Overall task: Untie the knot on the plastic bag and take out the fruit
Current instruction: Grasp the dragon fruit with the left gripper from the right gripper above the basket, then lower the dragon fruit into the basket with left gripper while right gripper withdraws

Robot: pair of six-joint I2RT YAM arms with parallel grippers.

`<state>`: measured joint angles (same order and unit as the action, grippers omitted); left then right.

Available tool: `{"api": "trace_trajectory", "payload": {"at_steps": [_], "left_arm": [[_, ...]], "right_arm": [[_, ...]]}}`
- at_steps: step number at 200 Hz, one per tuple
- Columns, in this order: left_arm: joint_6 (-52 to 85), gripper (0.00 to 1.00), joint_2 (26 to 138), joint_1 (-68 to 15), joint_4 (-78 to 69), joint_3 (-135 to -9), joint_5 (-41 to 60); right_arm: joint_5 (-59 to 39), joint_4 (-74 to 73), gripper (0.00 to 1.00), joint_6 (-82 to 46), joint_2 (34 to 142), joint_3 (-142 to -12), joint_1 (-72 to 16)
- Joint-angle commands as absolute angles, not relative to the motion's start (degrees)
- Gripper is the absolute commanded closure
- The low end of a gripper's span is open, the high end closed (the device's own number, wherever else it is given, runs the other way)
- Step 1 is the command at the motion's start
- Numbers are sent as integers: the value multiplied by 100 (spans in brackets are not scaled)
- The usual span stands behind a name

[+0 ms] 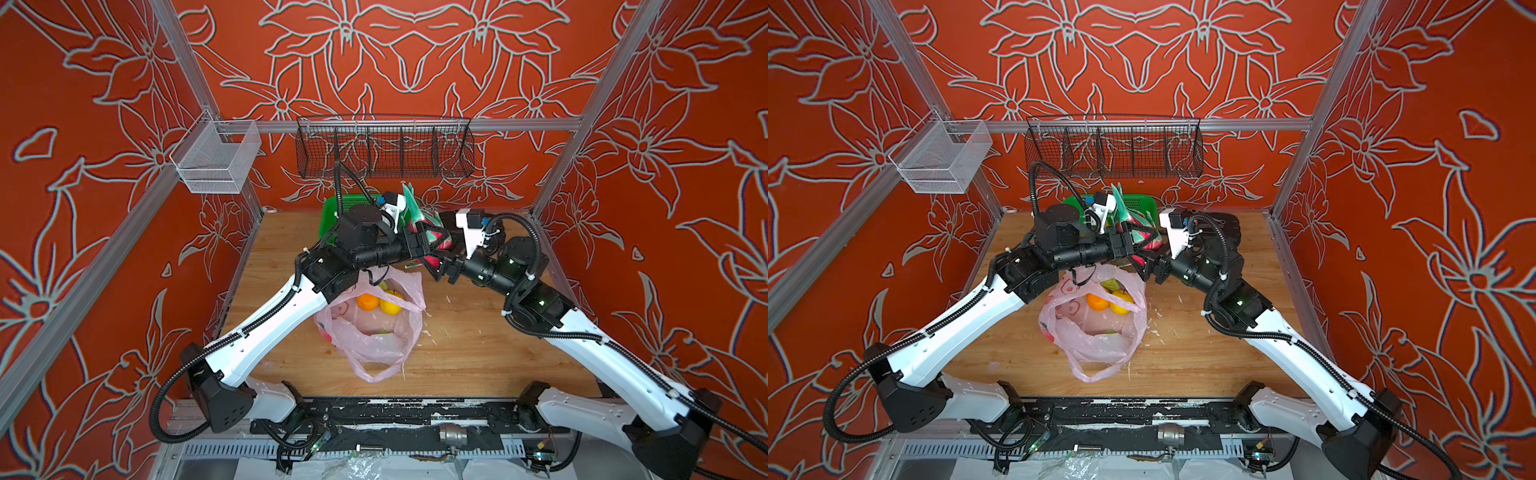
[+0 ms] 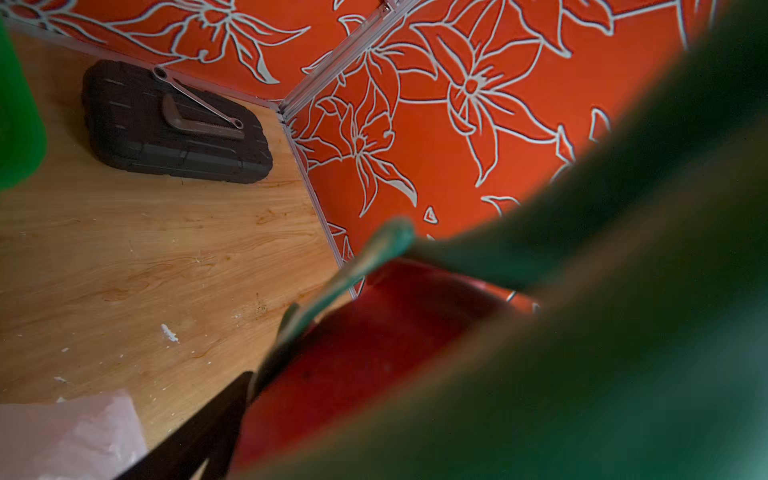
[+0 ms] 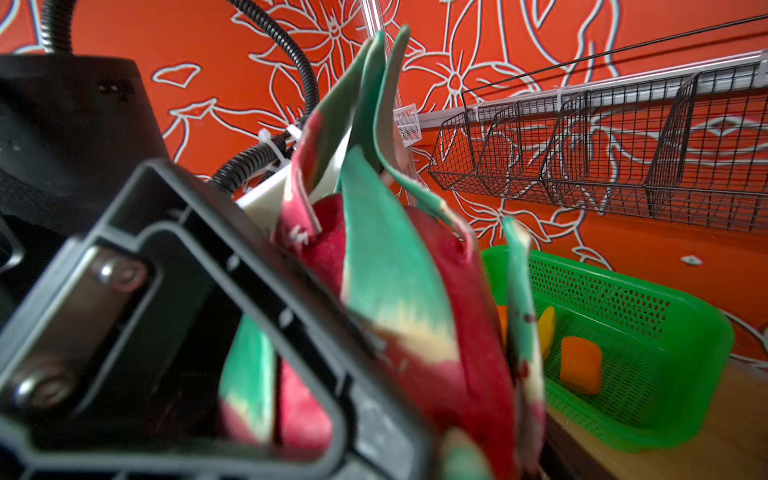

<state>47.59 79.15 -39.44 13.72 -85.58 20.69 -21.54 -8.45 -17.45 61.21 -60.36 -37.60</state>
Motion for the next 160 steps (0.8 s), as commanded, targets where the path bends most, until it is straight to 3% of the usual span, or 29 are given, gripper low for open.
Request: {"api": "trace_trajectory", "payload": {"at_steps": [1,22,38,59,99,160], "left_arm": [[4665,10,7854,-3973,1627,-8601,1882],[4508,29,7823,-3965,1801,-8736,1704],[4425,38,7767,-3950,1802,-8762,1554],[4319,47,7663,-3815,1840,-8788,1344],[4111,47,7615,-3224,2101,-8913,738],[5251,47,8014,-1536,1343,-8168,793]], "right_arm": [[-2319,-1629,48,-1794,6062,-6188,-3771],[-2508,-1618,35,-1761,6046,-6162,-3771],[-2592,-1591,15,-1750,6008,-6136,-3771],[-2597,-1556,3,-1758,5859,-6004,-3771],[-2257,-1319,3,-1701,5367,-5736,-3771],[-1617,-938,3,-1714,4942,-5367,-3771]]}}
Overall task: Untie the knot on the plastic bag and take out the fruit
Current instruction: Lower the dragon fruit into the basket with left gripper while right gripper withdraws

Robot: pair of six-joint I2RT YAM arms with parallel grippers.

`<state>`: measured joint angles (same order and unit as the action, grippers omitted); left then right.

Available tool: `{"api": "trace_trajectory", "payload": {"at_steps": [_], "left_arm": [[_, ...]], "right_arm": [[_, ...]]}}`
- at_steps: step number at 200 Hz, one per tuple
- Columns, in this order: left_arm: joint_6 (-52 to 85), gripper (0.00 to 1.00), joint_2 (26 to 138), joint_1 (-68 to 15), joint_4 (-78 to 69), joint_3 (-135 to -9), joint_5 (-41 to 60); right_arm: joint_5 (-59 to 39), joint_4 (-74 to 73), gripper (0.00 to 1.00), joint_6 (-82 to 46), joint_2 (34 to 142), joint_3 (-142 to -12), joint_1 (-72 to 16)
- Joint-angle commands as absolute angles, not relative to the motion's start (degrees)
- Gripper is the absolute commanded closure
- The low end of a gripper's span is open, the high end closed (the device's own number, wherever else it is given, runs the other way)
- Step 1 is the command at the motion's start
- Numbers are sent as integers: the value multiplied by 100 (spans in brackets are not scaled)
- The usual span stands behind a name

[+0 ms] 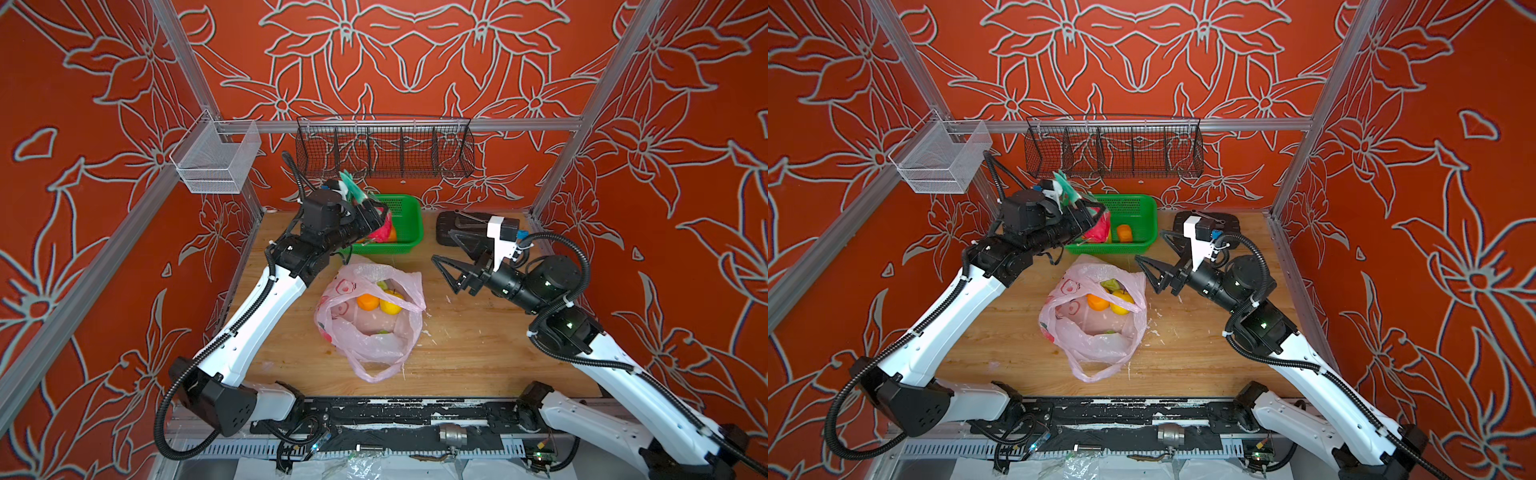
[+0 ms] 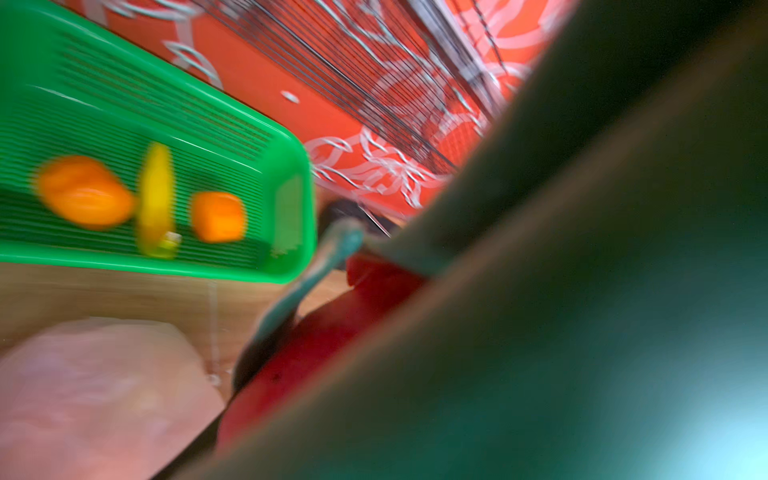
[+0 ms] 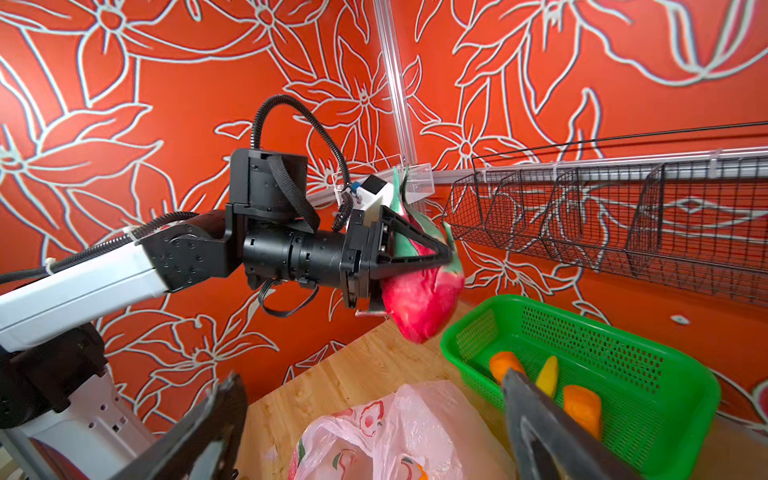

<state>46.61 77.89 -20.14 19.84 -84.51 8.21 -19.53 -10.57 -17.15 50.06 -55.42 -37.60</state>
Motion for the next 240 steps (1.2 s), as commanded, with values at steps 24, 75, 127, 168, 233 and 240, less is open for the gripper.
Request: {"api": "trace_trajectory", "payload": {"at_steps": [24,75,127,168,233,240], "left_arm": [[5623,47,8396,-1120,998,-7959,839],[6508,52,9733,-709,389,-8111,1045],[7128,56,11326,-681,740,-9328,1169],[7415,58,12345,-658,1715,-10446,1046],[7345,37,13605,-572,2599,-11908,1697],[7367,34,13620,-571,2585,-11901,1736]], "right_arm": [[-1492,-777,3,-1727,4882,-5310,-3771],[-1477,-708,3,-1774,4875,-5230,-3770],[-1405,-496,3,-1740,4699,-5225,-3771],[-1174,-193,3,-1604,4263,-5095,-3771],[-993,139,3,-1460,3833,-5001,-3771],[-977,173,3,-1444,3819,-5010,-3771]]}}
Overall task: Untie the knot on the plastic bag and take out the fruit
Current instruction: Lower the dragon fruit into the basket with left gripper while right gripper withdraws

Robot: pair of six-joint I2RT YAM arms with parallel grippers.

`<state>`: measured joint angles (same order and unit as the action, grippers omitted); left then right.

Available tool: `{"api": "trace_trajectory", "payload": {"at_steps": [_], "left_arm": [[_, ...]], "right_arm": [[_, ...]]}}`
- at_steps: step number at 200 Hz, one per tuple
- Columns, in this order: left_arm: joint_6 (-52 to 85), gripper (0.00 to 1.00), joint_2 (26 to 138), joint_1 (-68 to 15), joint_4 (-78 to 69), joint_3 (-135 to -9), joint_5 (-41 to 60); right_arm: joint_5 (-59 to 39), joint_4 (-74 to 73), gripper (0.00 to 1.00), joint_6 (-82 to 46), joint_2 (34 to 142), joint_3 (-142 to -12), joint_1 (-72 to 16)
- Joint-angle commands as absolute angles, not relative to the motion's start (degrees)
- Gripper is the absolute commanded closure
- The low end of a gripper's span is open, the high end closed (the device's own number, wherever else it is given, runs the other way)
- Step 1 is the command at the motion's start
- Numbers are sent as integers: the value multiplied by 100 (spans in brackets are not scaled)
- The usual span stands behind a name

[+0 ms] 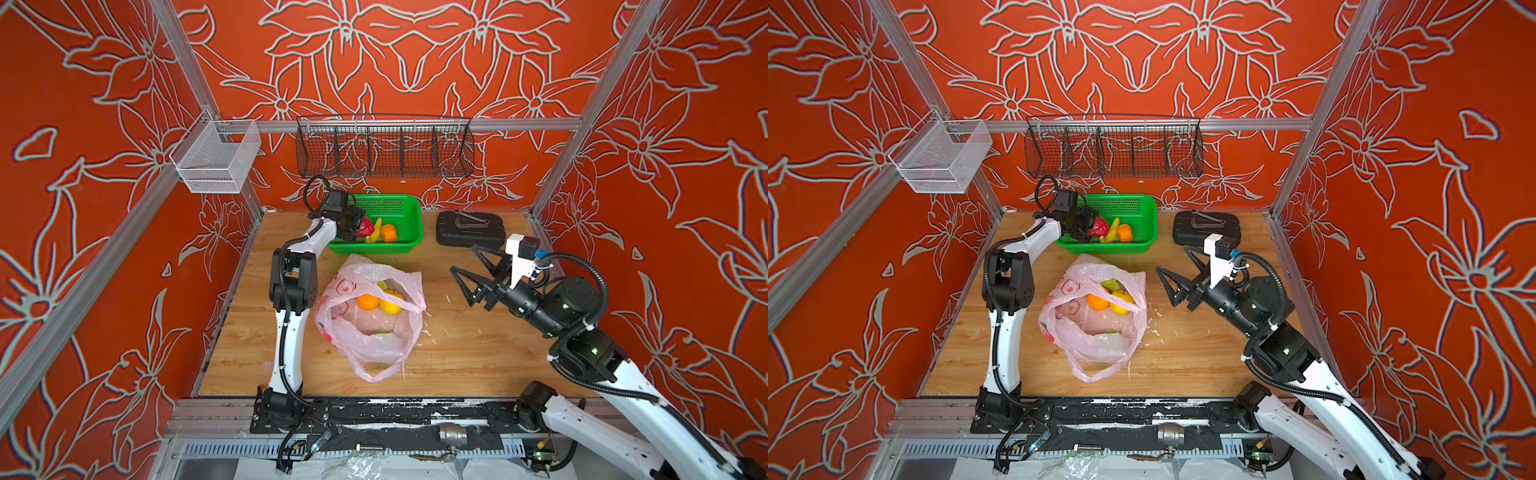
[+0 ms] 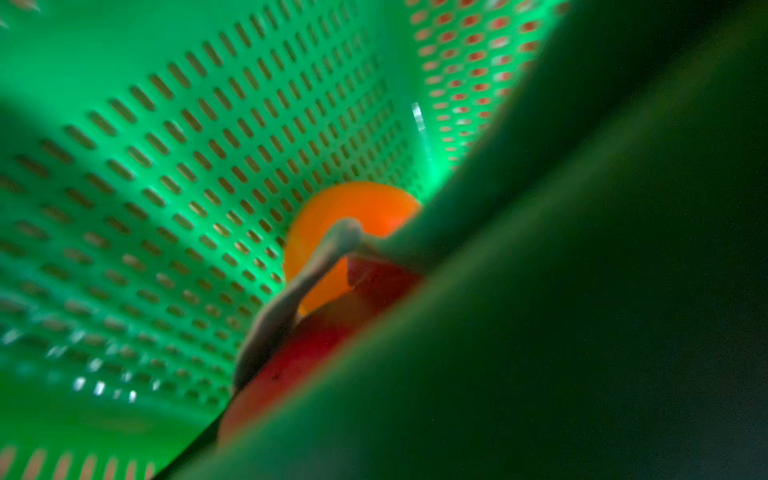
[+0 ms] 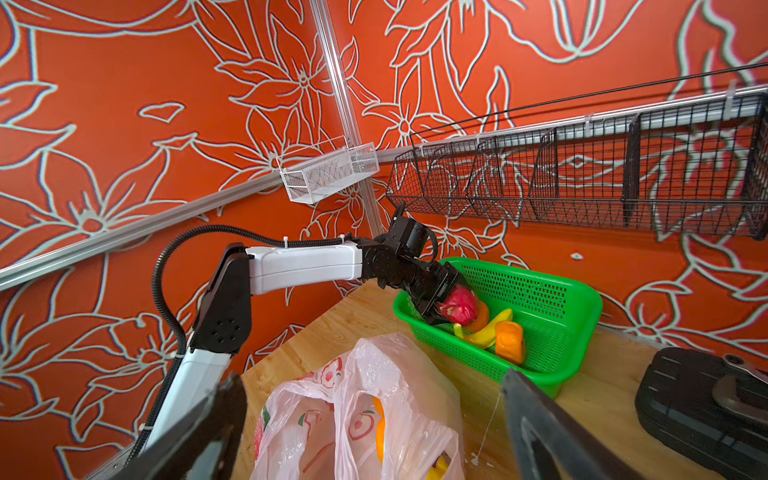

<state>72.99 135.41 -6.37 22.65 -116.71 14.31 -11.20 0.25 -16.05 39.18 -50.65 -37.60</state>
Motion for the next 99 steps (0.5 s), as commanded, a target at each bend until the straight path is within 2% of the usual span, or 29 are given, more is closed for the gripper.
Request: {"api": "trace_trajectory", "payload": {"at_steps": [1,19,40,47,99], "left_arm": [[7366,33,13617,-576,2584,-11901,1742],[7344,24,13543,-563,2576,-11851,1749],[7245,0,13360,-562,2439,-11713,1734],[7196,3,13299,-562,2426,-11691,1713],[6936,3,12774,-560,2517,-11540,1526]], "right_arm": [[-972,174,3,-1443,3817,-5010,-3771],[-958,211,3,-1428,3781,-5014,-3771],[-967,198,3,-1448,3787,-5003,-3771],[-975,185,3,-1457,3794,-5001,-3771],[-990,178,3,-1525,3872,-5027,-3771]]}}
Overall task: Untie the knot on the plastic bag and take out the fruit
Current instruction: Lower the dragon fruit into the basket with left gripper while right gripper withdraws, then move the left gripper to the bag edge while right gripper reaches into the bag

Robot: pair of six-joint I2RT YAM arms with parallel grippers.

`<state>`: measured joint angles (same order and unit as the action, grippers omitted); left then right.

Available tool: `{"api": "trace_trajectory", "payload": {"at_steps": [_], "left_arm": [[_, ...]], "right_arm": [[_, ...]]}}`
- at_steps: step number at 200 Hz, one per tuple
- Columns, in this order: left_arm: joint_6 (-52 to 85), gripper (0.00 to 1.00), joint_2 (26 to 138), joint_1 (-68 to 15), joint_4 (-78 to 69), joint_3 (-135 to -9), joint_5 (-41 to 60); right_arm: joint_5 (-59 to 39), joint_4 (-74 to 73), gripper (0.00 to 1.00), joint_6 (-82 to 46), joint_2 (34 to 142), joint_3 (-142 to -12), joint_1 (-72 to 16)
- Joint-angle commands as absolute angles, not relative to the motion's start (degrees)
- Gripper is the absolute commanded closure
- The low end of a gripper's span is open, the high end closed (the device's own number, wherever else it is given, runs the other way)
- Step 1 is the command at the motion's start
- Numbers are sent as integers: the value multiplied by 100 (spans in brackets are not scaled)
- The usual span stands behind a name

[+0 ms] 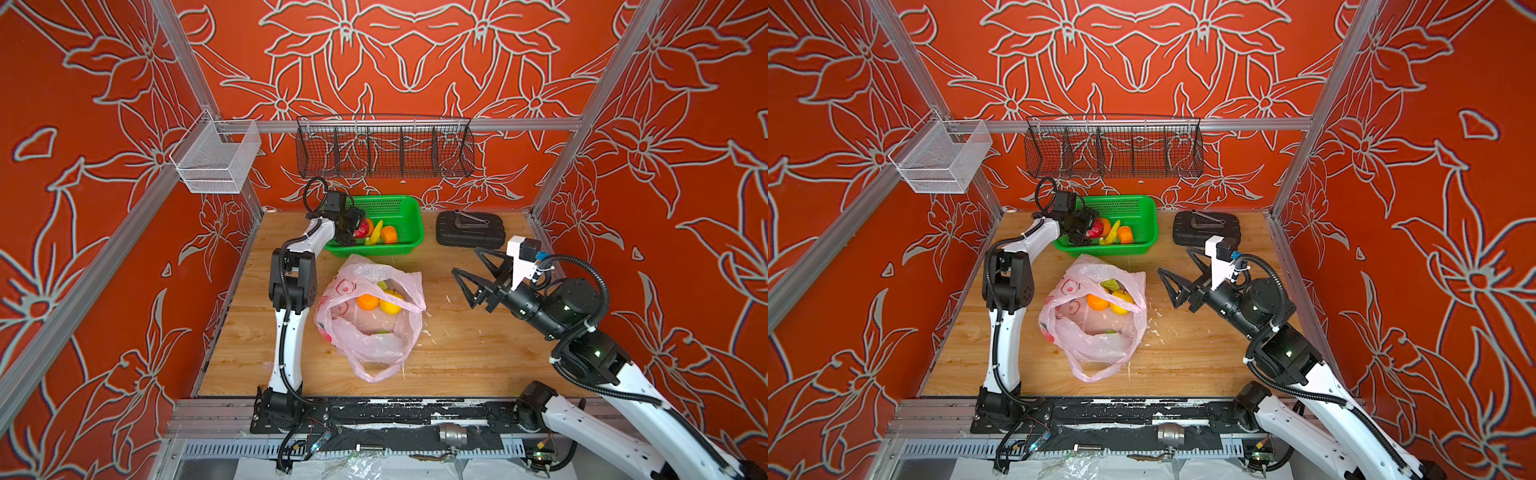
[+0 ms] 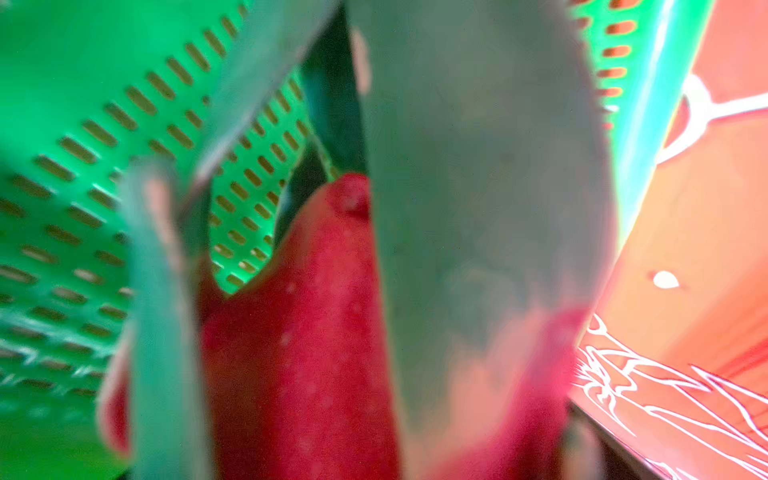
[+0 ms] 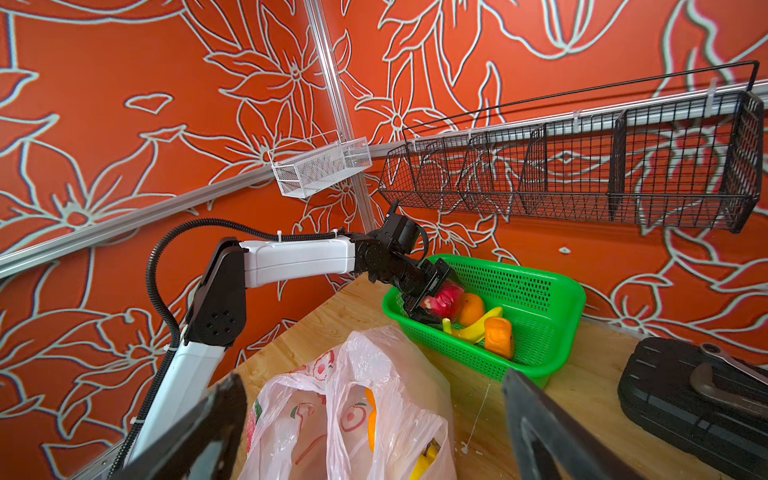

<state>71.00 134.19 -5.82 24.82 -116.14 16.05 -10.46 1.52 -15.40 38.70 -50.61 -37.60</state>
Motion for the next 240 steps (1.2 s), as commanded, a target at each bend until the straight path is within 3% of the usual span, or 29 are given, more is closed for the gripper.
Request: {"api": "trace_trajectory", "payload": {"at_steps": [1,82,124,151,182,240], "left_arm": [[6935,3,12754,-561,2515,-11536,1528],[6748,3,10634,-636,1934,-9886,1448],[6090,2,8972,-915,1979,-9084,1276],[4817,0,7921,-1341,2126,-8647,1148],[2937,2,6935,-1818,2144,-7911,1740],[258,5,5450,-2291,2910,-6241,1571]], "right_arm": [[-992,177,3,-1527,3869,-5027,-3771],[-1061,113,3,-1749,4102,-5070,-3771],[-1572,259,5,-2029,4309,-5155,-3778],[-2043,558,13,-2323,4481,-5229,-3792],[-2226,835,22,-2583,4577,-5091,-4026],[-866,1260,33,-2625,4944,-4456,-5567]]}}
